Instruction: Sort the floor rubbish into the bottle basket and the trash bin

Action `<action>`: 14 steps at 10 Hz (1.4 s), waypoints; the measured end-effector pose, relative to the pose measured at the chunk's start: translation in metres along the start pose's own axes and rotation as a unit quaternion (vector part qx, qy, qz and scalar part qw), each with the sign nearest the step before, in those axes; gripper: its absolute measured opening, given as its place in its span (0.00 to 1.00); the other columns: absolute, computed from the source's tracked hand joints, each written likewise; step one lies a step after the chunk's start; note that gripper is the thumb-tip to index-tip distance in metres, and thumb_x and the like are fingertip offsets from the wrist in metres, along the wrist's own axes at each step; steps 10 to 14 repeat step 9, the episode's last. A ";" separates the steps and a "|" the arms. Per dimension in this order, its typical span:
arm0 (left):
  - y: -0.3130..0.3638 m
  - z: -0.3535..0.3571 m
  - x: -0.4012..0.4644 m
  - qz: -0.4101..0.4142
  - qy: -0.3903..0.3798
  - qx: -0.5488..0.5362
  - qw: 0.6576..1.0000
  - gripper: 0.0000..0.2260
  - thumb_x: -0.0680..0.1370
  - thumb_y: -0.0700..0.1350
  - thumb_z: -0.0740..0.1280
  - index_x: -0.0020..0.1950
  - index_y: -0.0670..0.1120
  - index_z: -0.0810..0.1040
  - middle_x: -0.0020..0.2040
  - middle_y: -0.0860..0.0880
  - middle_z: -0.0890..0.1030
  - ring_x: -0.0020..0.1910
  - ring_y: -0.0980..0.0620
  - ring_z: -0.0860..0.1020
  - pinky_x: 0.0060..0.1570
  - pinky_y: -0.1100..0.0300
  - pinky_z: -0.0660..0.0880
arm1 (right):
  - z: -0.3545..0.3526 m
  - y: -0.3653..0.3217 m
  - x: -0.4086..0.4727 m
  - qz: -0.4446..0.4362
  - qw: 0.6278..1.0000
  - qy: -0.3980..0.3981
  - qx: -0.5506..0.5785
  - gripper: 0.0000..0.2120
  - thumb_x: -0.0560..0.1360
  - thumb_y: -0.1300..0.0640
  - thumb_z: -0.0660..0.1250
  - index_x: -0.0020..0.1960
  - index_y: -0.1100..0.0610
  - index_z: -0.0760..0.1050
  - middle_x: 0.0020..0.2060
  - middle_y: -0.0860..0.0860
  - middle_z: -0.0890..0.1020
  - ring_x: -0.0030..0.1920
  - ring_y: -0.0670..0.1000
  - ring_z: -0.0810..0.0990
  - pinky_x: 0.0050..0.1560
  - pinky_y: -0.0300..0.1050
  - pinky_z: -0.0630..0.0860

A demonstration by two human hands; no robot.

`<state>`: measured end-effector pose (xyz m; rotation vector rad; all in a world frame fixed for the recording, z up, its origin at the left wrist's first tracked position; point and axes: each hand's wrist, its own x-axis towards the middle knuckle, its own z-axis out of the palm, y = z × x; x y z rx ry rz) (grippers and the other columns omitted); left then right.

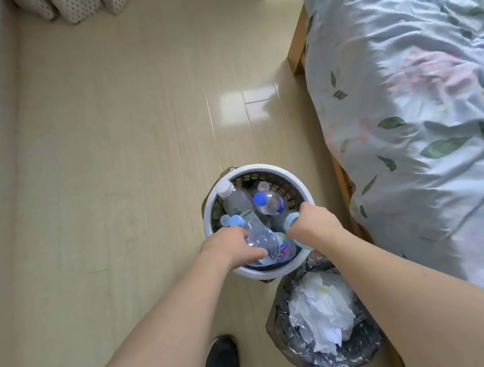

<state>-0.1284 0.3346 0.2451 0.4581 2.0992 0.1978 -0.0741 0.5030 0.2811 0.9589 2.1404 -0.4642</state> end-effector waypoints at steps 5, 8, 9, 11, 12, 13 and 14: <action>0.015 0.038 0.000 -0.058 0.030 -0.083 0.994 0.21 0.70 0.63 0.65 0.55 0.50 0.72 0.50 0.51 0.78 0.49 0.49 0.79 0.47 0.55 0.78 | 0.009 0.003 -0.011 0.003 0.971 0.086 0.223 0.26 0.72 0.43 0.59 0.66 0.53 0.69 0.61 0.52 0.73 0.55 0.54 0.77 0.56 0.53 0.77; 0.018 0.046 -0.002 -0.074 0.042 -0.096 0.992 0.28 0.68 0.67 0.65 0.61 0.50 0.72 0.54 0.50 0.79 0.54 0.47 0.79 0.50 0.55 0.77 | 0.025 0.011 -0.022 -0.019 0.945 0.088 0.316 0.29 0.76 0.37 0.54 0.72 0.51 0.65 0.70 0.53 0.68 0.67 0.55 0.69 0.67 0.56 0.68; 0.016 0.045 -0.002 -0.069 0.052 -0.117 0.989 0.29 0.67 0.67 0.66 0.60 0.50 0.72 0.54 0.50 0.79 0.53 0.47 0.78 0.51 0.54 0.77 | 0.026 0.013 -0.023 -0.022 0.936 0.101 0.336 0.30 0.77 0.36 0.52 0.72 0.51 0.65 0.69 0.52 0.69 0.68 0.54 0.69 0.68 0.56 0.68; 0.016 0.045 -0.002 -0.069 0.052 -0.117 0.989 0.29 0.67 0.67 0.66 0.60 0.50 0.72 0.54 0.50 0.79 0.53 0.47 0.78 0.51 0.54 0.77 | 0.026 0.013 -0.023 -0.022 0.936 0.101 0.336 0.30 0.77 0.36 0.52 0.72 0.51 0.65 0.69 0.52 0.69 0.68 0.54 0.69 0.68 0.56 0.68; 0.016 0.045 -0.002 -0.069 0.052 -0.117 0.989 0.29 0.67 0.67 0.66 0.60 0.50 0.72 0.54 0.50 0.79 0.53 0.47 0.78 0.51 0.54 0.77 | 0.026 0.013 -0.023 -0.022 0.936 0.101 0.336 0.30 0.77 0.36 0.52 0.72 0.51 0.65 0.69 0.52 0.69 0.68 0.54 0.69 0.68 0.56 0.68; 0.016 0.045 -0.002 -0.069 0.052 -0.117 0.989 0.29 0.67 0.67 0.66 0.60 0.50 0.72 0.54 0.50 0.79 0.53 0.47 0.78 0.51 0.54 0.77 | 0.026 0.013 -0.023 -0.022 0.936 0.101 0.336 0.30 0.77 0.36 0.52 0.72 0.51 0.65 0.69 0.52 0.69 0.68 0.54 0.69 0.68 0.56 0.68; 0.016 0.045 -0.002 -0.069 0.052 -0.117 0.989 0.29 0.67 0.67 0.66 0.60 0.50 0.72 0.54 0.50 0.79 0.53 0.47 0.78 0.51 0.54 0.77 | 0.026 0.013 -0.023 -0.022 0.936 0.101 0.336 0.30 0.77 0.36 0.52 0.72 0.51 0.65 0.69 0.52 0.69 0.68 0.54 0.69 0.68 0.56 0.68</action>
